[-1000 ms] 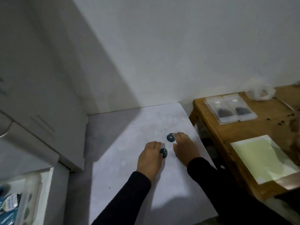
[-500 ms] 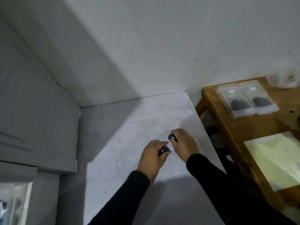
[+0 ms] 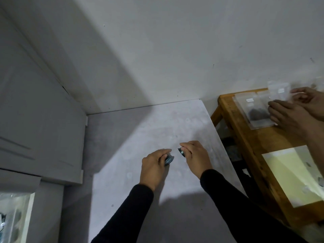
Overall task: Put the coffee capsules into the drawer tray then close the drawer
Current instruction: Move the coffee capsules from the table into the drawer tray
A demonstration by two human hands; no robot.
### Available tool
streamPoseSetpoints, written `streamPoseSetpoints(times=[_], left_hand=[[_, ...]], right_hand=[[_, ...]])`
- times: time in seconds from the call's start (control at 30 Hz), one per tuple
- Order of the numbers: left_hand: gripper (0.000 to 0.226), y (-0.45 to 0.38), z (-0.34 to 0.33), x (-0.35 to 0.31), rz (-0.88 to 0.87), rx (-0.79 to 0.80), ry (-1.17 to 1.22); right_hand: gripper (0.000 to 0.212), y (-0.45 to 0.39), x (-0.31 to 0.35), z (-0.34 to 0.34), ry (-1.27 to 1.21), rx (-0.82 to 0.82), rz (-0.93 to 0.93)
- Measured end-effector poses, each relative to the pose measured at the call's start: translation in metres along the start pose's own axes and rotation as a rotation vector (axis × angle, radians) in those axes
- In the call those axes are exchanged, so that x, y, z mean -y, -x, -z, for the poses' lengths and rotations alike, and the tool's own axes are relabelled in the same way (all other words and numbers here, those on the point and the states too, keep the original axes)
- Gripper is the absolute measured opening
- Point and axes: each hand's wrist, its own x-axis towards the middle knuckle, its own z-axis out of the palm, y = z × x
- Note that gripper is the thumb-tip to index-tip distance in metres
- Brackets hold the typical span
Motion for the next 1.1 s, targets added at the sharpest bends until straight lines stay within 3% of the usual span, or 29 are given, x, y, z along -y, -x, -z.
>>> streamPoseSetpoints(times=[0.17, 0.37, 0.53, 0.73, 0.9, 1.1], left_hand=[[0.016, 0.000, 0.003, -0.003, -0.028, -0.007, -0.013], [0.017, 0.004, -0.002, 0.000, 0.011, -0.033, 0.045], [0.018, 0.002, 0.002, -0.003, 0.131, -0.115, 0.113], [0.015, 0.010, 0.007, -0.008, 0.293, -0.228, 0.347], [0.019, 0.031, 0.019, -0.024, 0.220, -0.287, 0.509], [0.021, 0.072, 0.051, -0.046, 0.112, -0.326, 0.677]], right_hand=[[0.046, 0.001, -0.001, 0.002, -0.059, 0.085, -0.053], [0.029, 0.001, 0.000, -0.001, -0.009, 0.024, -0.064], [0.030, 0.005, 0.002, 0.001, -0.053, 0.029, -0.141], [0.026, 0.019, 0.015, 0.011, -0.460, -0.055, -0.274], [0.016, 0.044, 0.045, 0.027, -0.682, -0.122, -0.203], [0.023, 0.089, 0.082, 0.033, -0.980, -0.118, -0.125]])
